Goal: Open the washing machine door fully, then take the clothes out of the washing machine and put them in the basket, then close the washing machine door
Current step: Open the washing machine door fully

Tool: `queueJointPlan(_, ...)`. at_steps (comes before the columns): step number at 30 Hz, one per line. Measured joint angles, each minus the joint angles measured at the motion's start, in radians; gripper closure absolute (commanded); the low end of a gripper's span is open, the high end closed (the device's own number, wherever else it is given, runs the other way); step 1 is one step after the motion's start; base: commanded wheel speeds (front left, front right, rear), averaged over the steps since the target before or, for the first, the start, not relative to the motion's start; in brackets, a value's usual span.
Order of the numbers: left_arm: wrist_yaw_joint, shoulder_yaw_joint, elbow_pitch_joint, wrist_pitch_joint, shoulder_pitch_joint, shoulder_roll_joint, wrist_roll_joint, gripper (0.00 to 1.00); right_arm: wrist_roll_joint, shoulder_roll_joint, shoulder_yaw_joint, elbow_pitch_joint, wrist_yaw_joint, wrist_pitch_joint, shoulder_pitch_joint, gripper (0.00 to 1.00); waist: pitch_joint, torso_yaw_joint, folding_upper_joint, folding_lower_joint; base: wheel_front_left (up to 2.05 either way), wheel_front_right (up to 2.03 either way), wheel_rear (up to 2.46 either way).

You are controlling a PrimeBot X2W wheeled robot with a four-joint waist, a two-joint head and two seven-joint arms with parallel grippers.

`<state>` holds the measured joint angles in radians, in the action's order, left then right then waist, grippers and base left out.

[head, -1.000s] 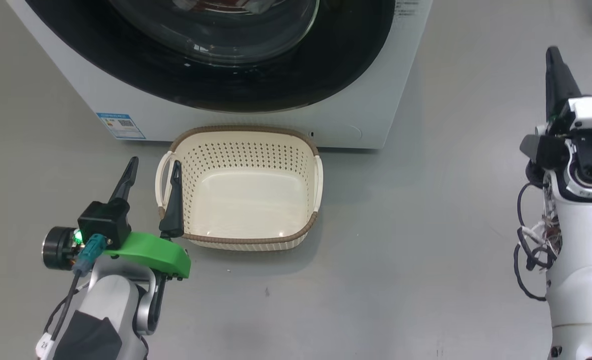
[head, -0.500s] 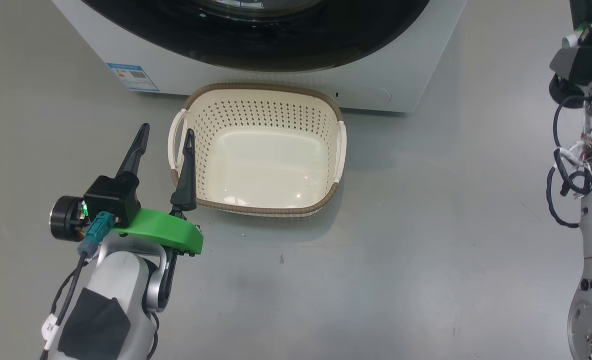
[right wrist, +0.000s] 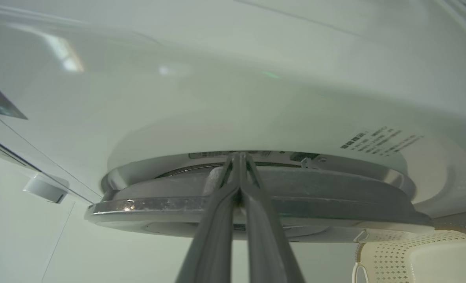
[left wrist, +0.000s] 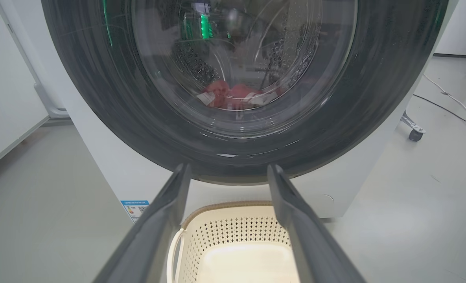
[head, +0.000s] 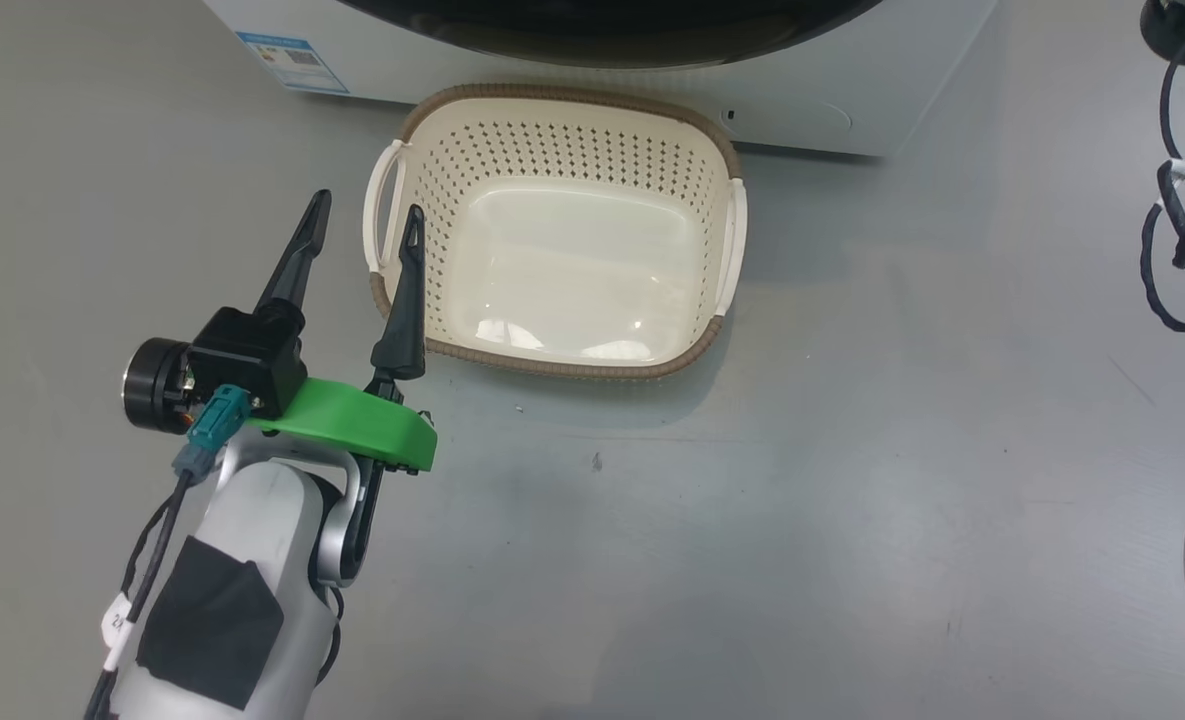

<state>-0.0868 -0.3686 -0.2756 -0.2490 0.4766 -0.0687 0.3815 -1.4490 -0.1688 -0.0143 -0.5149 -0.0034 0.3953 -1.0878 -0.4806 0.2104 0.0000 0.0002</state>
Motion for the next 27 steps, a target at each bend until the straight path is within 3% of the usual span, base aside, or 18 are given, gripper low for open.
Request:
queueJointPlan(15,0.009,-0.01,-0.005,0.0,0.022,0.019,-0.004,0.0,0.034,-0.023,0.035,-0.092,-0.009,0.052,-0.112,1.0,-0.054,0.068,0.0,0.0,0.0,0.0,0.0)
queueJointPlan(27,0.009,0.007,-0.006,-0.003,0.032,0.026,-0.004,0.0,0.012,-0.035,0.03,-0.158,0.013,0.104,-0.147,1.0,-0.062,0.081,0.0,0.0,0.0,0.0,0.0)
